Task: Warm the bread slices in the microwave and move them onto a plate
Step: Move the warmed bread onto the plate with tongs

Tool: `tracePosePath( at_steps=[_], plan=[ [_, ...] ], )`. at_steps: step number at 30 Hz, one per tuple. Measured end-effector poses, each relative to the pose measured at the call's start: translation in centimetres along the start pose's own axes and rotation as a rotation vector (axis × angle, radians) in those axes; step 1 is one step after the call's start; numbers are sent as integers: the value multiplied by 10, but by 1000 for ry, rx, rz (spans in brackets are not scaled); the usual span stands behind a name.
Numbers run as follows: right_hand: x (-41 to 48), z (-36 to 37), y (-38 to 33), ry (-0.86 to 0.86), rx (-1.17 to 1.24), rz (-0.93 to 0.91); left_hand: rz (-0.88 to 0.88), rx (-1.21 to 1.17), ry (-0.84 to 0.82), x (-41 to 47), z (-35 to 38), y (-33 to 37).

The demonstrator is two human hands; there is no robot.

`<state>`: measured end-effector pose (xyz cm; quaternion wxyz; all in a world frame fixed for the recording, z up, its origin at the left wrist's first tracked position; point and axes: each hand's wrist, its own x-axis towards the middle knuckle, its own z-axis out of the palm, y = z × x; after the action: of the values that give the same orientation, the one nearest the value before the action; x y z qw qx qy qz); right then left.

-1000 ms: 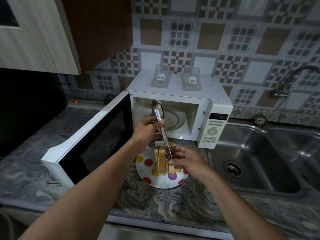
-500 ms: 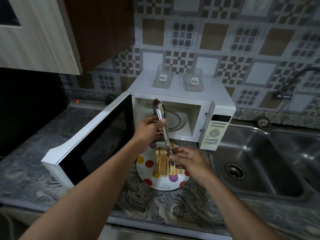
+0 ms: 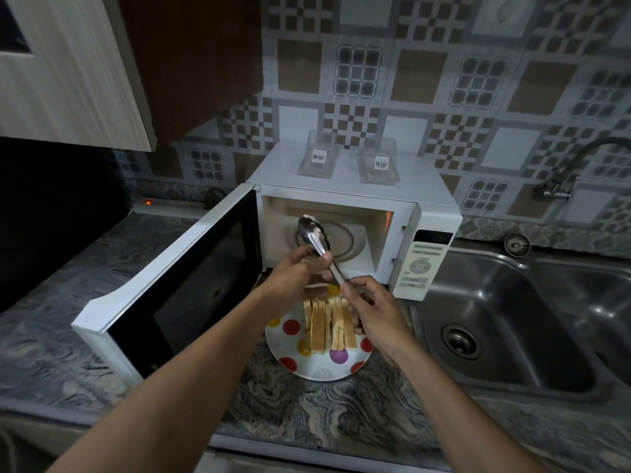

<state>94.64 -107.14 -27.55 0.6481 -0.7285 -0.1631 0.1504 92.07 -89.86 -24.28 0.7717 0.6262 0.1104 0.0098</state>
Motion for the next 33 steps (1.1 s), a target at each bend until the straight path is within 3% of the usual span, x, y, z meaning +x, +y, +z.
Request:
tracePosePath(
  at_steps=[4, 11, 21, 26, 33],
  plan=[
    [1, -1, 0, -7, 25, 12, -58, 110, -154, -4, -7, -6],
    [2, 3, 1, -45, 70, 40, -30, 108, -241, -3, -15, -10],
    [6, 6, 6, -85, 239, 113, 16, 32, -118, -3, -16, -15],
    [3, 11, 10, -50, 152, 95, -31, -313, 90, 3, -14, -15],
    [-7, 24, 20, -11, 38, 89, -74, -356, 174, 3, -2, -28]
  ],
)
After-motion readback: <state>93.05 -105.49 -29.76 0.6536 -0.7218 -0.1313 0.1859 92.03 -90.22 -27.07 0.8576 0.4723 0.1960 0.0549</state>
